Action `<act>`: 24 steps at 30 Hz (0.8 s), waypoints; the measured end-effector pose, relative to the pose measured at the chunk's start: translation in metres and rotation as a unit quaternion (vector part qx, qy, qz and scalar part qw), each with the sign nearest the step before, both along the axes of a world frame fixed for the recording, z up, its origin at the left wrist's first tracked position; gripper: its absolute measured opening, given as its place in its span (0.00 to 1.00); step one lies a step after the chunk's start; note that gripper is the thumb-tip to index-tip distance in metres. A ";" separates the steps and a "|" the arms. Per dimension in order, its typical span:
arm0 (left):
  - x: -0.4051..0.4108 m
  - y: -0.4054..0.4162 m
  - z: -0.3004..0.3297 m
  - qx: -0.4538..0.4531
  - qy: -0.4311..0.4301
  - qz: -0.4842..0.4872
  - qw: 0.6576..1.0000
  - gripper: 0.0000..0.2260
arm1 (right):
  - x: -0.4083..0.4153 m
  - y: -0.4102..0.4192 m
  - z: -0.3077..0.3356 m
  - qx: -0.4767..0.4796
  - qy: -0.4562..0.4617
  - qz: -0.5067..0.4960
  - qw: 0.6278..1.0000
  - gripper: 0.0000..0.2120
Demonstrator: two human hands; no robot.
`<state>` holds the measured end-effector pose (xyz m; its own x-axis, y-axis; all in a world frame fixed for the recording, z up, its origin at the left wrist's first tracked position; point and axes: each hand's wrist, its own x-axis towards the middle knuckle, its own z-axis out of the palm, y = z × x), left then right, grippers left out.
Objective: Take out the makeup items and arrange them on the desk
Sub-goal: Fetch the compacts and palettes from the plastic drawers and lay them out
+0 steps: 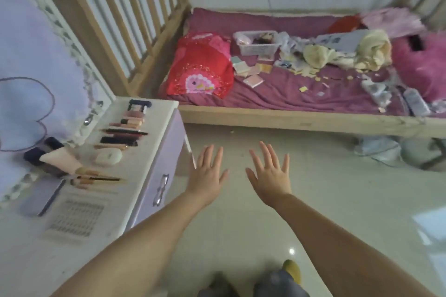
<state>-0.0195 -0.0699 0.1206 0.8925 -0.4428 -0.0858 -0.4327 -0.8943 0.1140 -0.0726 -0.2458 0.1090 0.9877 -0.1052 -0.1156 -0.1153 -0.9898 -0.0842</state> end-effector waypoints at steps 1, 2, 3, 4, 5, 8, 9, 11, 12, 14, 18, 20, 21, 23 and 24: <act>-0.007 -0.017 -0.002 0.015 0.011 -0.033 0.999 0.29 | -0.018 -0.014 -0.002 -0.001 -0.001 -0.034 0.999 0.40; -0.016 -0.034 -0.003 0.027 0.016 -0.064 0.997 0.28 | -0.037 -0.027 -0.004 -0.001 -0.004 -0.074 0.997 0.40; -0.026 -0.051 -0.004 0.034 0.021 -0.090 0.995 0.27 | -0.057 -0.038 -0.005 0.003 -0.002 -0.113 0.994 0.38; -0.037 -0.067 -0.003 0.039 0.027 -0.115 0.992 0.27 | -0.078 -0.049 -0.007 0.011 0.002 -0.151 0.989 0.37; -0.051 -0.085 -0.001 0.041 0.032 -0.140 0.989 0.27 | -0.099 -0.060 -0.009 0.019 0.006 -0.188 0.982 0.37; -0.101 -0.134 0.000 0.055 0.046 -0.222 0.972 0.27 | -0.168 -0.088 -0.011 0.046 0.010 -0.289 0.956 0.38; -0.120 -0.149 -0.001 0.057 0.047 -0.247 0.966 0.27 | -0.192 -0.096 -0.011 0.053 0.014 -0.318 0.946 0.36; -0.163 -0.179 -0.004 0.059 0.057 -0.292 0.953 0.27 | -0.245 -0.112 -0.013 0.059 0.021 -0.371 0.927 0.29; -0.188 -0.193 -0.006 0.060 0.060 -0.314 0.945 0.27 | -0.275 -0.120 -0.013 0.058 0.023 -0.395 0.917 0.28; -0.240 -0.220 -0.009 0.062 0.063 -0.359 0.929 0.27 | -0.339 -0.134 -0.013 0.051 0.029 -0.435 0.898 0.27; -0.355 -0.267 -0.017 0.067 0.064 -0.440 0.893 0.27 | -0.471 -0.147 -0.014 0.045 0.039 -0.511 0.857 0.30; -0.411 -0.287 -0.021 0.072 0.067 -0.480 0.872 0.27 | -0.531 -0.150 -0.014 0.042 0.048 -0.546 0.835 0.34; -0.438 -0.298 -0.022 0.074 0.065 -0.501 0.860 0.28 | -0.559 -0.152 -0.015 0.043 0.052 -0.565 0.822 0.33; -0.487 -0.319 -0.023 0.073 0.058 -0.540 0.836 0.28 | -0.612 -0.156 -0.016 0.049 0.054 -0.602 0.795 0.29; -0.510 -0.329 -0.022 0.071 0.056 -0.559 0.824 0.28 | -0.634 -0.158 -0.015 0.051 0.051 -0.617 0.784 0.31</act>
